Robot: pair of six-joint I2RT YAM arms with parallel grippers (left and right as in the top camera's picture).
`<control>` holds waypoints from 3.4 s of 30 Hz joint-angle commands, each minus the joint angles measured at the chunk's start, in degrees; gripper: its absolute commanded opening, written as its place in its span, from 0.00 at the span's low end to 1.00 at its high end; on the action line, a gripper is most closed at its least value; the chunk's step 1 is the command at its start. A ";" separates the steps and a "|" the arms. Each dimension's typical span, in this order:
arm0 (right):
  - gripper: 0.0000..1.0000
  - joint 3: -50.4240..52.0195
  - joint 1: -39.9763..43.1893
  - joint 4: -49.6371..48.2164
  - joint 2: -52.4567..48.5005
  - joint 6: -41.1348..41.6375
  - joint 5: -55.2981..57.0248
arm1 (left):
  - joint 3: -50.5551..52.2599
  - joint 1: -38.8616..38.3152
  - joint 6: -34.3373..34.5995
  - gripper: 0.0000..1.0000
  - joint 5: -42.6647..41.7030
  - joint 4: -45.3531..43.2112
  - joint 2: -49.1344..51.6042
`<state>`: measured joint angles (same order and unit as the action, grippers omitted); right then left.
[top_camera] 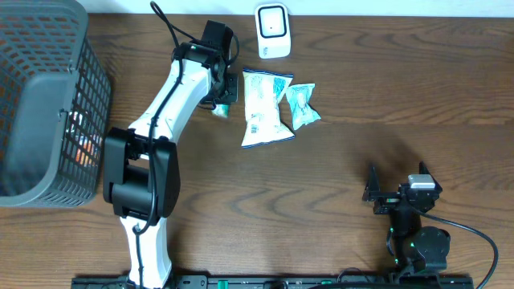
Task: Scan the item barcode
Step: 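Grasp the small Kleenex tissue pack with the left gripper, then place the tissue pack on the table left of the white bag, then reach the left gripper into the basket and grasp another Kleenex pack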
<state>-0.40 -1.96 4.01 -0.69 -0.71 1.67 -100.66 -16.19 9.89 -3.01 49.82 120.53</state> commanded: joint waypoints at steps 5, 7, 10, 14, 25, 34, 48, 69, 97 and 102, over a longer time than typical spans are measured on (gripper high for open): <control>0.99 0.09 0.00 0.22 0.31 -0.66 -0.11 | 0.20 0.09 -0.20 0.61 0.48 0.96 -0.22; 0.99 0.09 0.00 0.22 0.31 -0.63 -0.11 | 0.20 0.09 -0.22 0.60 0.48 0.96 -0.35; 0.99 0.09 0.00 0.22 0.31 -0.66 -0.11 | 0.15 0.09 -0.20 0.60 0.48 0.96 -1.33; 0.99 0.09 0.00 0.22 0.31 -0.63 -0.11 | 0.13 0.11 -0.20 0.60 0.48 0.87 -3.85; 0.99 0.09 0.00 0.22 0.31 -0.63 -0.11 | 0.13 0.37 -0.22 0.60 0.57 -2.34 -16.33; 0.99 0.09 0.00 0.22 0.31 -0.66 -0.11 | 0.13 3.04 -0.22 0.60 0.94 -7.74 -26.21; 0.99 0.09 0.00 0.22 0.31 -0.66 -0.11 | 0.13 25.11 6.27 0.62 0.92 -11.96 -38.82; 0.99 0.09 0.00 0.22 0.31 -0.66 -0.11 | 0.15 51.80 20.06 0.62 0.90 -0.98 -26.53; 0.99 0.09 0.00 0.22 0.31 -0.66 -0.11 | 1.18 55.41 -5.64 0.70 0.68 12.11 -8.98; 0.99 0.09 0.00 0.22 0.31 -0.63 -0.11 | 3.96 56.98 -9.90 0.72 -3.61 11.87 -8.96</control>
<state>-0.40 -1.96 4.03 -0.69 -0.71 1.67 -98.83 39.77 5.34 -3.09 61.67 111.26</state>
